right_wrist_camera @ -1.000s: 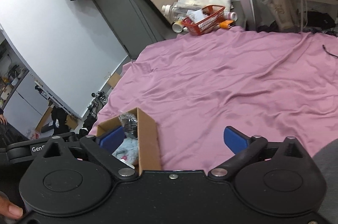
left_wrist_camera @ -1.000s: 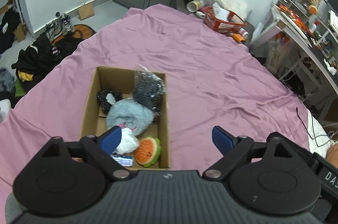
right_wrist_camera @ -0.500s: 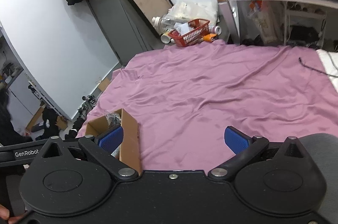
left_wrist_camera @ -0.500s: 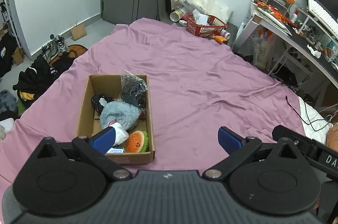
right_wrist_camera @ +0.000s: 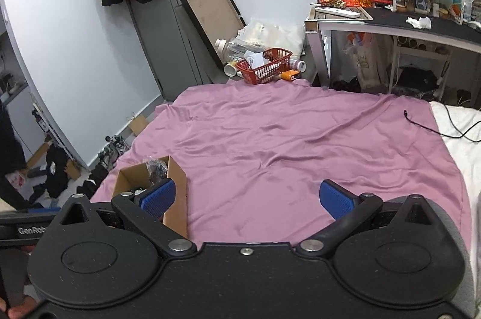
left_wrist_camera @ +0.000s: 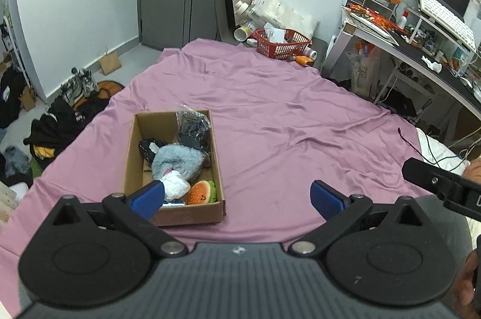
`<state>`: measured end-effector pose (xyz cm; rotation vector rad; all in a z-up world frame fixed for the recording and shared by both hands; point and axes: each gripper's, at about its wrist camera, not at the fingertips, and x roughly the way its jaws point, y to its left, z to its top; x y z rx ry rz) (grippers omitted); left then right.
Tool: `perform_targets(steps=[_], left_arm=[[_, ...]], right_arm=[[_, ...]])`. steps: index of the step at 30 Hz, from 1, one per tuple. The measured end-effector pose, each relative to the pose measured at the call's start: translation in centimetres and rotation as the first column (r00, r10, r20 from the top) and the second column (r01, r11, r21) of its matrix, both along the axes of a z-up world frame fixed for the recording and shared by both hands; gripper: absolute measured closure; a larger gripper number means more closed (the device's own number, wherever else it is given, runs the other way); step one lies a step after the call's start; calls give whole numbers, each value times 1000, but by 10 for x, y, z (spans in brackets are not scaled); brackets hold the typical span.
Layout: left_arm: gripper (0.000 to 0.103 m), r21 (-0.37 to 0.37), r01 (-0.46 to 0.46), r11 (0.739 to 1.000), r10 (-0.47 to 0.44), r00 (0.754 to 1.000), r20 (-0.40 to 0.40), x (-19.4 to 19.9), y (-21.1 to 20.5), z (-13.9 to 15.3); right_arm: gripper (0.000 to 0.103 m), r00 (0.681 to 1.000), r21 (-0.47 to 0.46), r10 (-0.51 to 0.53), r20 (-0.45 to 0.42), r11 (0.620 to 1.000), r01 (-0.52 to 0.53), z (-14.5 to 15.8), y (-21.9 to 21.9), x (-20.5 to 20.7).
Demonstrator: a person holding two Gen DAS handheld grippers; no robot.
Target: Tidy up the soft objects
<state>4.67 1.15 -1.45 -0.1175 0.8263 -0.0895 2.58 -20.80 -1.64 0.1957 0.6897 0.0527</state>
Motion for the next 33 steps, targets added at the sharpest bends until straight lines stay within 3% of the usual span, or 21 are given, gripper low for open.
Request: perform_targets(steps=[15, 33], left_arm=[[1, 40, 14, 999, -16, 999, 43, -21, 15, 6], [1, 61, 43, 997, -46, 998, 44, -36, 15, 3]], right_arm=[[0, 998, -43, 33, -61, 998, -36, -8, 27, -20], [0, 998, -86, 25, -56, 996, -29, -13, 37, -29]])
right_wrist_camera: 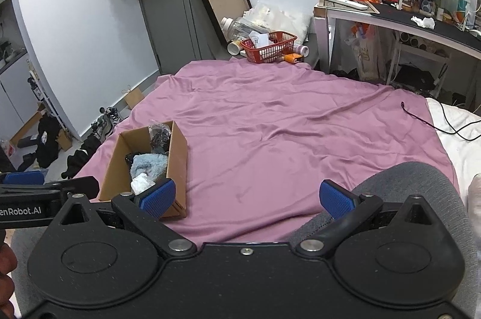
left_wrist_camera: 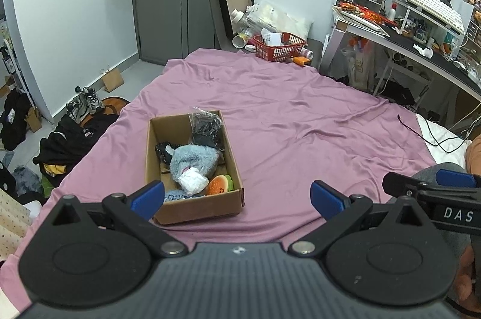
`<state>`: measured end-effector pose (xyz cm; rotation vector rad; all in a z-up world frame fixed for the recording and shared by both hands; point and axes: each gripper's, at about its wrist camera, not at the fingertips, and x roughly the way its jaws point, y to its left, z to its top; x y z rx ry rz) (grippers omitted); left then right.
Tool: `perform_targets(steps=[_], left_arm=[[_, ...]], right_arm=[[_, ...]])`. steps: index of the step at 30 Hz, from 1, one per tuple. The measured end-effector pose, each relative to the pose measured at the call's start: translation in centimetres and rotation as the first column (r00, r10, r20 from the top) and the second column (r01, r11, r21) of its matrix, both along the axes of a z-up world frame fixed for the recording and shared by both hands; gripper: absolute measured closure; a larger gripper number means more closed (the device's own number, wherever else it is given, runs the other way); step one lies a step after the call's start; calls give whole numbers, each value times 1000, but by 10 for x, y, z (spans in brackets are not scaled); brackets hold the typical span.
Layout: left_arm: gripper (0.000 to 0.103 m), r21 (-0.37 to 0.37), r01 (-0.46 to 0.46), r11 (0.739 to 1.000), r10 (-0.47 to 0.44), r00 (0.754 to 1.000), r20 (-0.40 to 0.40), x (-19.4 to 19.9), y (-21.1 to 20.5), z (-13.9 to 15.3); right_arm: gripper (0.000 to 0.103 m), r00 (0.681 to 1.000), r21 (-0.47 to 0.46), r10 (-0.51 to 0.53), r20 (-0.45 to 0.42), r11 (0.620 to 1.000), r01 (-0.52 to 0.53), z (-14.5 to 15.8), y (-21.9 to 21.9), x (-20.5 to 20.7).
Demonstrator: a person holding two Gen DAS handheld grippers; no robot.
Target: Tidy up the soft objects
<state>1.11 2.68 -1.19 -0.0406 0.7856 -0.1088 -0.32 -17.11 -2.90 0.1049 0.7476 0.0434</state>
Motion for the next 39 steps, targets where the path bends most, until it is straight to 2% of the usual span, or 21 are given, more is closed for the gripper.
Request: perform_targets(steps=[39], left_arm=[[1, 6, 11, 1000, -11, 1000, -4, -1, 3, 0]], right_arm=[[0, 999, -2, -34, -4, 999, 34, 1, -5, 1]])
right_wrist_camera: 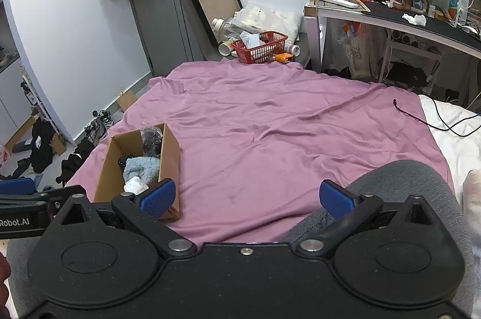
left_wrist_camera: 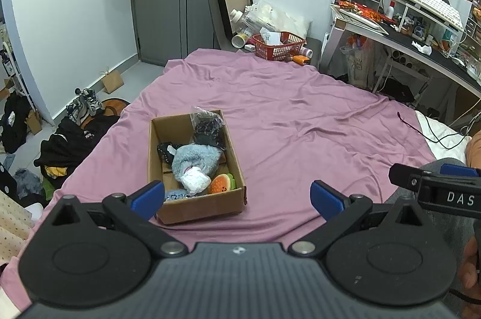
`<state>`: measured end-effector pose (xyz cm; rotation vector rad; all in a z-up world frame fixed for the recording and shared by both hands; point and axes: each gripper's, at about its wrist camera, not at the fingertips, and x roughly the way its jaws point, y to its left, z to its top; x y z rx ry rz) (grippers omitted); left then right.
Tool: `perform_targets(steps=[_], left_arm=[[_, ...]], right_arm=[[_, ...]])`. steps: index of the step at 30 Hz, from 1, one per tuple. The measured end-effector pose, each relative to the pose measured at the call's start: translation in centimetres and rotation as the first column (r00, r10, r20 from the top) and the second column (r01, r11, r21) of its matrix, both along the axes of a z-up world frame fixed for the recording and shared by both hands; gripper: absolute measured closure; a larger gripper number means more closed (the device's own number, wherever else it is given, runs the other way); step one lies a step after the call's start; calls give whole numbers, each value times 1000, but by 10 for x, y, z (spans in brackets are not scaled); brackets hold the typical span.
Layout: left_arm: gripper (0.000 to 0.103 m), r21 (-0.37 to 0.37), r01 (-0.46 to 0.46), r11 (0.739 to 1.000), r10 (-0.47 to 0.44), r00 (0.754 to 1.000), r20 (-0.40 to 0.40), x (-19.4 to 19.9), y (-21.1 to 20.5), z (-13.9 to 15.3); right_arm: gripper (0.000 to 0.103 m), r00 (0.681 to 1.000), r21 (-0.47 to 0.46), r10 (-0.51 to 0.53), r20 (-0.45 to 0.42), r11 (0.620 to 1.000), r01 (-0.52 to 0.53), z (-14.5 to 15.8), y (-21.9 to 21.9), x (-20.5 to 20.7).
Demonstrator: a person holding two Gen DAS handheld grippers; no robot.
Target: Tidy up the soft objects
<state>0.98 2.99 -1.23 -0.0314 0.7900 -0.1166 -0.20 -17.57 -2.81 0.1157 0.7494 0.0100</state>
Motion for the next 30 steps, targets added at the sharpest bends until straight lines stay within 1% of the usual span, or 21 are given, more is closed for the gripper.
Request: perform_targets(steps=[13, 25, 28, 30], left_arm=[[1, -5, 5, 1000, -5, 1000, -1, -2, 1, 0], [1, -6, -1, 1000, 1, 1000, -4, -3, 2, -1], [1, 4, 15, 1000, -15, 1000, 3, -4, 1, -1], [1, -4, 14, 1000, -14, 1000, -1, -3, 1, -1]], right_arm=[[0, 1000, -28, 19, -13, 999, -19, -1, 4, 1], [0, 1000, -39, 21, -8, 999, -21, -3, 7, 0], [0, 1000, -41, 24, -9, 999, -25, -5, 8, 0], [0, 1000, -48, 23, -15, 999, -24, -6, 8, 1]])
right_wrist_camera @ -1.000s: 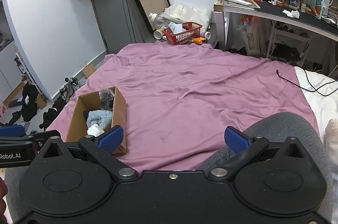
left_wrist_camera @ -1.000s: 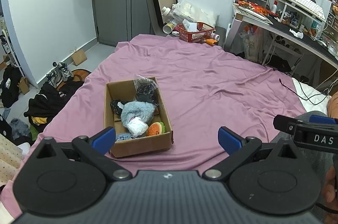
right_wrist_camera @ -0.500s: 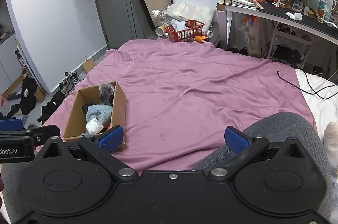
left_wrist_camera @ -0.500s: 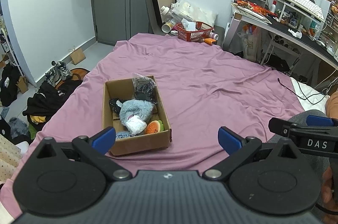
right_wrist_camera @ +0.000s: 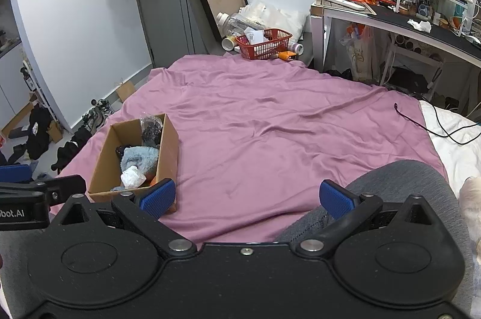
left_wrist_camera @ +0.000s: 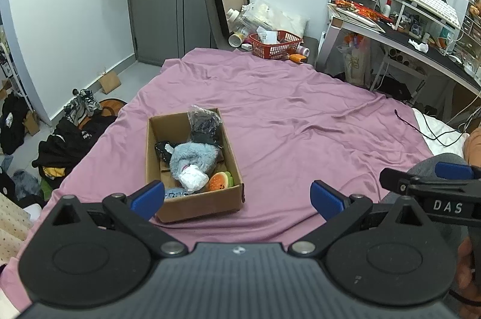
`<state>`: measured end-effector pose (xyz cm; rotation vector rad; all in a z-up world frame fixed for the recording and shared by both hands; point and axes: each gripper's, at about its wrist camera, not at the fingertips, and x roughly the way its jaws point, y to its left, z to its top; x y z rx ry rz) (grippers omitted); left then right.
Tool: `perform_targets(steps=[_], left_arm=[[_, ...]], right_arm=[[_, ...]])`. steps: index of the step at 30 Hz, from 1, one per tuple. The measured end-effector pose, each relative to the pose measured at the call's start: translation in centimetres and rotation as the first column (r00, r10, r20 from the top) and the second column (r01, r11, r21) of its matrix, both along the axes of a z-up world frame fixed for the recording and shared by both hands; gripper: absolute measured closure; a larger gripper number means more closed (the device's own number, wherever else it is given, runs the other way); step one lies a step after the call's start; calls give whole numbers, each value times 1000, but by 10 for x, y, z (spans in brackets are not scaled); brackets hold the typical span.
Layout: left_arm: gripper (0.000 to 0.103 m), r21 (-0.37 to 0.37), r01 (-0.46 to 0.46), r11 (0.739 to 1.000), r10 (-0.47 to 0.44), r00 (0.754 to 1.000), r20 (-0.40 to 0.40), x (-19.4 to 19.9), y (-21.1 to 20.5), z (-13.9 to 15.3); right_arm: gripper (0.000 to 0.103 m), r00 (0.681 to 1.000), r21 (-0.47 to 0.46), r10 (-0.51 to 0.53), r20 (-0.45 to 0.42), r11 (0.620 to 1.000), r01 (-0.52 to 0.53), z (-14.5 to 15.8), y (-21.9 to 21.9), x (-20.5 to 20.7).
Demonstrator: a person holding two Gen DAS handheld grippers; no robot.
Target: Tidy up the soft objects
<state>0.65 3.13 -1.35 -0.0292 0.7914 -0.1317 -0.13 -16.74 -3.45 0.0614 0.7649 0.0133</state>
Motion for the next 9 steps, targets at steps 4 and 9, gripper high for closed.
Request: perform_targets(steps=[4, 9], left_arm=[[1, 0, 0, 1000, 0, 1000, 2, 1, 0, 0], [1, -6, 4, 1000, -4, 1000, 6, 5, -3, -2]], right_arm=[[0, 1000, -11, -7, -9, 1000, 7, -3, 0, 2], [0, 1000, -12, -23, -14, 1000, 23, -6, -1, 5]])
